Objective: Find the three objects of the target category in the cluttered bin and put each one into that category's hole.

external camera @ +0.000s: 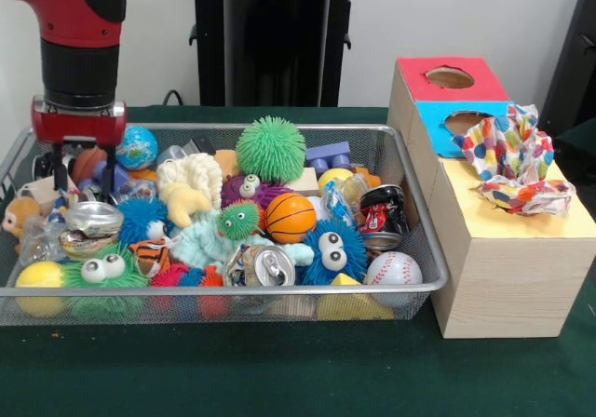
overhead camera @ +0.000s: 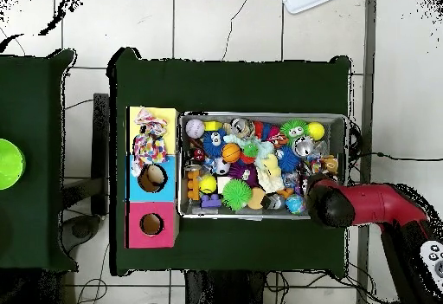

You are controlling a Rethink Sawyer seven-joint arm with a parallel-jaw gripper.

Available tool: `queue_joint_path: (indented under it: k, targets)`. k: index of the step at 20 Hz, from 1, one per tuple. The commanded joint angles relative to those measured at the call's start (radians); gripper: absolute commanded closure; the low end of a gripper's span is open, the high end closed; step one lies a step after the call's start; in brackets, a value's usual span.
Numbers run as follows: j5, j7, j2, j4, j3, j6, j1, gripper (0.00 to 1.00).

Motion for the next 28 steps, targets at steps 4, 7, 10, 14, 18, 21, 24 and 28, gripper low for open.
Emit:
queue_joint_path:
  k: [4,7,10,14,18,21,24,28]
  targets:
    - [-0.152,-0.175,0.072,-0.077,0.013,-0.08,-0.01,0.0]
    - [-0.162,-0.175,0.078,-0.077,0.012,-0.086,-0.015,0.0]
    - [-0.157,-0.189,0.07,-0.072,0.026,-0.081,-0.022,0.0]
    - [-0.151,-0.19,0.075,-0.087,0.043,-0.077,-0.019,0.0]
    - [-0.151,-0.21,0.076,-0.092,0.059,-0.079,-0.027,0.0]
    - [-0.142,-0.242,0.07,-0.092,0.078,-0.067,-0.042,0.0]
    - [-0.129,-0.275,0.059,-0.093,0.098,-0.05,-0.061,0.0]
    - [-0.104,-0.311,0.039,-0.088,0.125,-0.015,-0.078,0.0]
